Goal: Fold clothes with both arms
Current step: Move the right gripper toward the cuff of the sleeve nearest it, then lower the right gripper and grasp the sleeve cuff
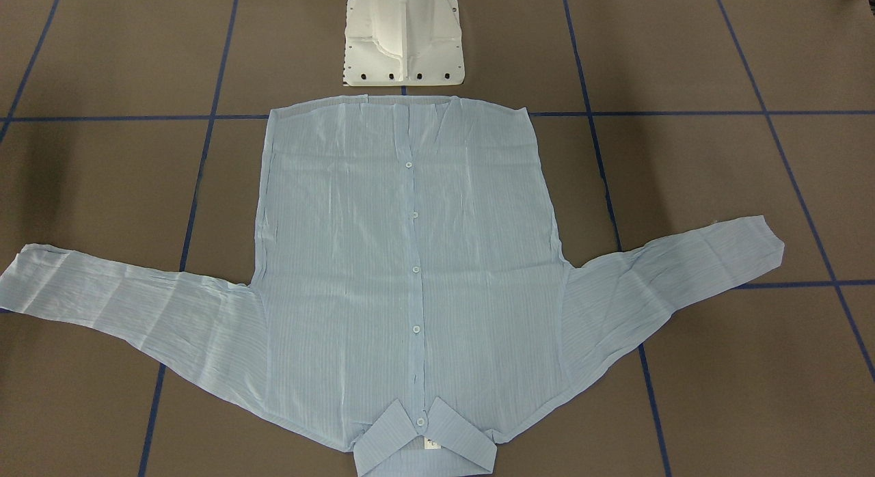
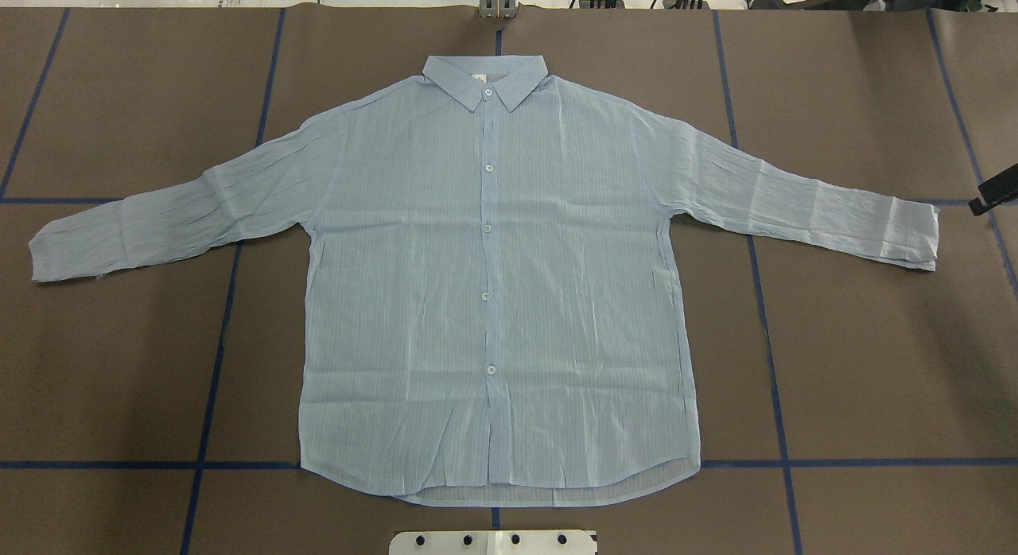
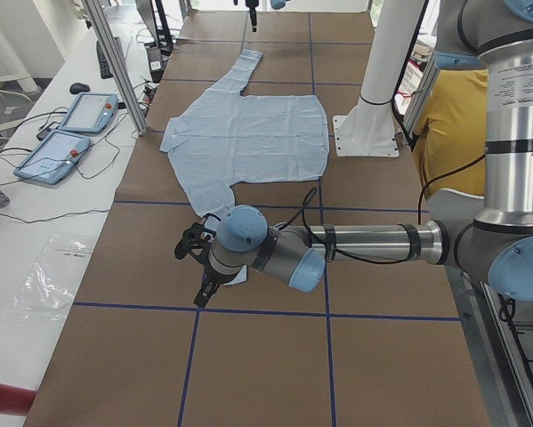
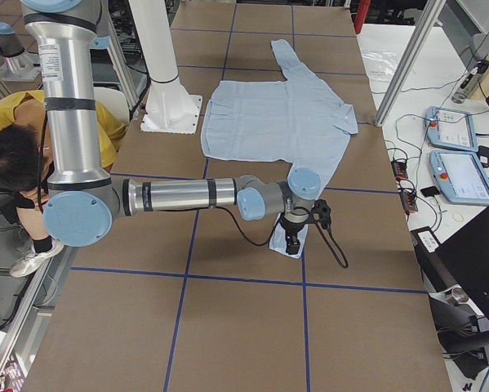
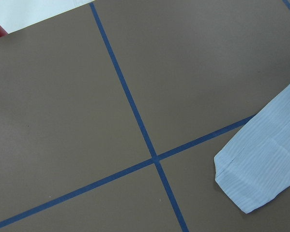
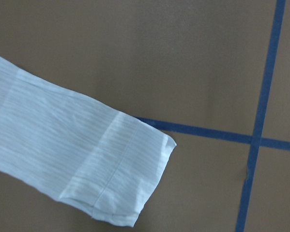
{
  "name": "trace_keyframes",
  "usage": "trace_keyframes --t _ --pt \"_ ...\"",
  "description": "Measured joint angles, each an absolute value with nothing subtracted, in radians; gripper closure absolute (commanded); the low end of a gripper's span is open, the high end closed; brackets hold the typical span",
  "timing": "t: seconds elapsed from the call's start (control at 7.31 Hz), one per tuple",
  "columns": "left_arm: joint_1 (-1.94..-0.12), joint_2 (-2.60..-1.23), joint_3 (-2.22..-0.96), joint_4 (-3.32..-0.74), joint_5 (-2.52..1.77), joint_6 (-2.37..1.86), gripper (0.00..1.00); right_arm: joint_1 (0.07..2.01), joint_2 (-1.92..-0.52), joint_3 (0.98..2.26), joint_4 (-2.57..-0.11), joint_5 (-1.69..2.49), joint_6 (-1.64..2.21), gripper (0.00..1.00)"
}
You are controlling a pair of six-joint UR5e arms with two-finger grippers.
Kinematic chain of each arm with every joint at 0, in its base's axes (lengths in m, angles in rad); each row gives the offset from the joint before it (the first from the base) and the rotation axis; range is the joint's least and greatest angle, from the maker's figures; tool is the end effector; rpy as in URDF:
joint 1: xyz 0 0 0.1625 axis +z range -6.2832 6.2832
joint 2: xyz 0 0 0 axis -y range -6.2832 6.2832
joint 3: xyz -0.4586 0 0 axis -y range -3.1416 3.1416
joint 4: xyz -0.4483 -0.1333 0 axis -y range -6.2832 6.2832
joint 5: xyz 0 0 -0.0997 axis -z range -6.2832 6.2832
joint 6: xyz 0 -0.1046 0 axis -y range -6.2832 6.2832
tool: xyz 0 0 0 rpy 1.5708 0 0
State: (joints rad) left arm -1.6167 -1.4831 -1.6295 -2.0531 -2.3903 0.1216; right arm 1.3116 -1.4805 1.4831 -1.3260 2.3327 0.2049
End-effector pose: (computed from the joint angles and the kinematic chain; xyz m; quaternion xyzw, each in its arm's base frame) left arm -0.0811 -0.5257 0.6529 0.2379 0.3696 0.1233 0.8897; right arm -0.0960 -0.6003 0.6670 0.0266 -0.3854 -0.0709 0.9196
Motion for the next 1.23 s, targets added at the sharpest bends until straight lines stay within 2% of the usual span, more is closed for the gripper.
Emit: trace_keyframes --t 0.27,0.41,0.55,1.23 --pt "-1.611 -1.483 -1.628 -2.057 -2.399 0.118 0.00 1.290 -1.402 1.334 -1.245 2.332 0.238 0.02" --pt "-1.610 -1.484 -1.627 -2.057 -2.413 0.117 0.00 1.275 -1.372 1.289 -1.235 2.332 0.243 0.07" --pt "-1.607 -1.488 -1.624 -2.058 -2.420 0.117 0.00 1.263 -1.352 1.258 -1.229 2.331 0.244 0.11" --pt "-1.594 -1.496 -1.606 -2.062 -2.423 0.120 0.00 1.224 -1.320 1.168 -1.190 2.300 0.244 0.19"
